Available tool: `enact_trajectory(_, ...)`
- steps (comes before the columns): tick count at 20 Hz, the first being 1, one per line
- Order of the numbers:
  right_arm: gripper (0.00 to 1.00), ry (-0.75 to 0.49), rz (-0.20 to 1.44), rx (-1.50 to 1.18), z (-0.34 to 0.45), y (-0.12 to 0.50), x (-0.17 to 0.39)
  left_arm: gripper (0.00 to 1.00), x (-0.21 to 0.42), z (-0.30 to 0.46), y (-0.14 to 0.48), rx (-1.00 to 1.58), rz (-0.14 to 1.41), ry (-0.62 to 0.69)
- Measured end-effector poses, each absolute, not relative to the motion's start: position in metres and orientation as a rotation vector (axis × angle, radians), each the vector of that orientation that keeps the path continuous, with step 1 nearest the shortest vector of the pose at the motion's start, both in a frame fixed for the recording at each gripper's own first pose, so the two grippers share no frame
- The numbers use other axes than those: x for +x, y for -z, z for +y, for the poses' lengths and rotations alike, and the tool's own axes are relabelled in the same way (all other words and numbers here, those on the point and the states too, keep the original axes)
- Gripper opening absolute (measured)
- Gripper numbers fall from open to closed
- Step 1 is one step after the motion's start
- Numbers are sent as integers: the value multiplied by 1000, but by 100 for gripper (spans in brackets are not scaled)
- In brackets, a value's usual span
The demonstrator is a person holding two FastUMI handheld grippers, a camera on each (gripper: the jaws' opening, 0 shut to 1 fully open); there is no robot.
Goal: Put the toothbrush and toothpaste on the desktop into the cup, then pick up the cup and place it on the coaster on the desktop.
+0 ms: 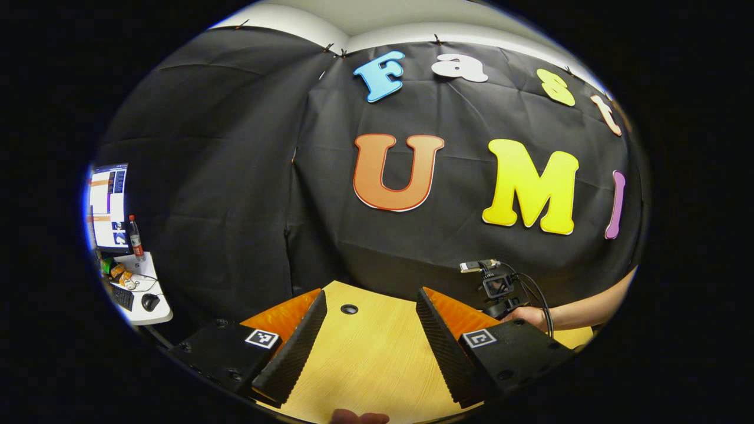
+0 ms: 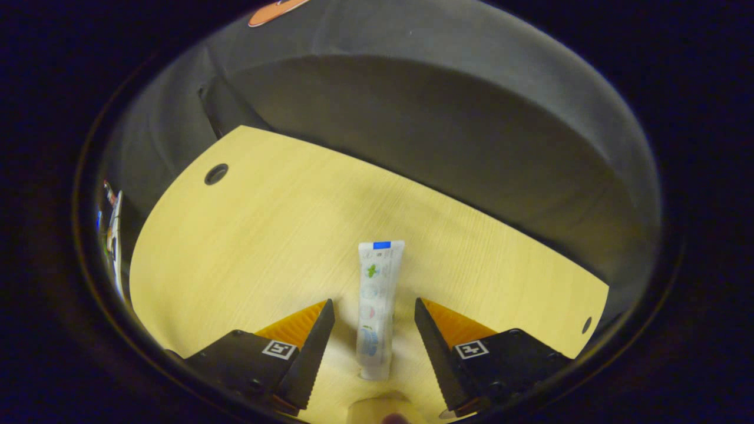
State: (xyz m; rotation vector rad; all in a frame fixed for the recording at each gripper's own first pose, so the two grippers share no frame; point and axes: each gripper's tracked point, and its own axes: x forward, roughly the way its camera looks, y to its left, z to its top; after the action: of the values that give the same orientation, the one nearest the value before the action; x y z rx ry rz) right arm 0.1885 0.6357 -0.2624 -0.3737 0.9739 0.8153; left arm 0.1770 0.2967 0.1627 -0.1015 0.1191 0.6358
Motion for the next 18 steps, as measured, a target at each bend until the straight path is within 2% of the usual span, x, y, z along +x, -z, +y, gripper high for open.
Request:
enact_trajectory(1,84,-818,989,-341,642,260,185,97,176,298,-160,-104,127,-636)
enact_trajectory(3,83,-796,1012,-349,641,263,186,97,173,305,-158,-103,135,-656)
enact_trajectory(4,78,-784,1027,-356,640,265,185,97,172,307,-155,-112,137,-663)
enact_trajectory(6,75,-768,1064,-358,633,268,188,97,170,308,-154,-127,142,-670)
enact_trajectory(8,48,-737,1095,-346,625,281,194,97,168,309,-154,-128,145,-678)
enact_trajectory(9,47,-738,1117,-358,623,287,191,97,167,308,-155,-126,145,-681)
enact_trajectory(10,53,-758,1139,-320,626,278,182,98,166,307,-156,-125,144,-683)
enact_trajectory(12,34,-752,1144,-346,629,287,183,97,161,307,-157,-124,140,-686)
enact_trajectory(13,34,-763,1133,-371,628,286,185,98,161,306,-157,-125,143,-686)
enact_trajectory(14,26,-773,1129,-394,626,287,185,98,160,306,-156,-126,147,-687)
enact_trajectory(15,26,-785,1132,-387,626,285,186,98,160,305,-156,-129,149,-687)
enact_trajectory(16,18,-795,1140,-359,627,286,185,97,160,304,-155,-132,149,-686)
enact_trajectory(18,18,-812,1137,-299,628,280,186,97,163,301,-155,-136,146,-678)
